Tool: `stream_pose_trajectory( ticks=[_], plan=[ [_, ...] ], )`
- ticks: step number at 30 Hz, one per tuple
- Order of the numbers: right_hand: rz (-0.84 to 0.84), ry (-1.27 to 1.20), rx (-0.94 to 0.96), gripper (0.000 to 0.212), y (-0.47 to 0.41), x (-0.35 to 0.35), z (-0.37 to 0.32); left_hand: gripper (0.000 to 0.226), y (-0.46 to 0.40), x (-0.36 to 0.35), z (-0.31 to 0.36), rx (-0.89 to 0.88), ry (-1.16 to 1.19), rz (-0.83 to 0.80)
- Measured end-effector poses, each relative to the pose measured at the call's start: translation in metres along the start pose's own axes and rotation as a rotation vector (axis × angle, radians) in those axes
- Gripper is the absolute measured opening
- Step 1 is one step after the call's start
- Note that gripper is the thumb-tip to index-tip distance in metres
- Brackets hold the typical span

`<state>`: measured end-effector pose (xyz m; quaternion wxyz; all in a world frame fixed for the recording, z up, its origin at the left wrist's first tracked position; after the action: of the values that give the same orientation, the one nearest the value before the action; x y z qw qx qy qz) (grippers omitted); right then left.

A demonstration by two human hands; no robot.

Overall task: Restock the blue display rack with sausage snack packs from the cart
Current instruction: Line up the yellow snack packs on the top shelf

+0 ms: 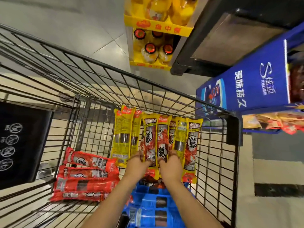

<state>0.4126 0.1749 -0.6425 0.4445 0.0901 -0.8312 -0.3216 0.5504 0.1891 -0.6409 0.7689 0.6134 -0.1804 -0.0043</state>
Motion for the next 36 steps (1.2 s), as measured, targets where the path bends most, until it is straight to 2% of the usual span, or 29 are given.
stream_pose_trajectory(
  ticks=[5,7,10,13,16,19,20,23,25,30,31,34,35,36],
  plan=[
    [-0.043,-0.29,0.013,0.037,0.004,0.005,0.008,0.04,0.016,0.01,-0.005,-0.016,0.144,-0.031],
    [-0.085,-0.4,0.016,0.042,0.012,0.011,0.006,0.034,0.027,0.016,-0.008,-0.011,0.207,-0.061],
    [-0.128,-0.569,0.017,0.062,0.032,0.028,-0.002,0.043,0.054,0.028,-0.01,-0.044,0.22,-0.087],
    [-0.147,-0.7,0.033,0.064,0.058,0.049,-0.008,0.048,0.089,0.04,-0.012,-0.063,0.251,-0.1],
    [-0.095,-0.774,0.042,0.068,0.092,0.077,-0.011,0.056,0.127,0.053,-0.012,-0.128,0.264,-0.11],
    [-0.058,-0.843,0.074,0.089,0.122,0.104,0.002,0.062,0.167,0.06,-0.009,-0.188,0.25,-0.147],
    [-0.038,-0.876,0.087,0.082,0.134,0.118,0.0,0.061,0.179,0.061,-0.007,-0.202,0.253,-0.162],
    [0.009,-0.902,0.142,0.031,0.168,0.163,0.004,0.057,0.216,0.054,0.003,-0.266,0.201,-0.163],
    [0.064,-0.921,0.183,0.019,0.187,0.194,0.015,0.06,0.235,0.043,0.013,-0.326,0.157,-0.144],
    [0.261,-0.959,0.24,0.014,0.225,0.267,0.069,0.066,0.284,-0.02,0.045,-0.461,0.097,-0.167],
    [0.306,-0.972,0.238,0.015,0.232,0.281,0.086,0.064,0.296,-0.039,0.051,-0.486,0.089,-0.183],
    [0.405,-1.019,0.216,0.013,0.253,0.317,0.143,0.039,0.332,-0.104,0.067,-0.517,0.072,-0.264],
    [0.432,-1.032,0.208,0.011,0.262,0.329,0.164,0.036,0.342,-0.127,0.071,-0.528,0.061,-0.296],
    [0.463,-1.048,0.198,0.01,0.269,0.34,0.186,0.043,0.35,-0.15,0.074,-0.538,0.045,-0.329]
  ],
)
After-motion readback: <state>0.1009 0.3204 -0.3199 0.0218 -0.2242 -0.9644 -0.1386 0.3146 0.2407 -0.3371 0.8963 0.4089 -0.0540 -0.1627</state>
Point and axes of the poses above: each hand's wrist, its own y-axis away from the middle knuckle, its own x-axis out of the back of the hand, z = x × y, the point moved 5 cm from there along -y, towards the middle knuckle, and after that the axes turned 15 degrees about x, right-handed, at the moved point
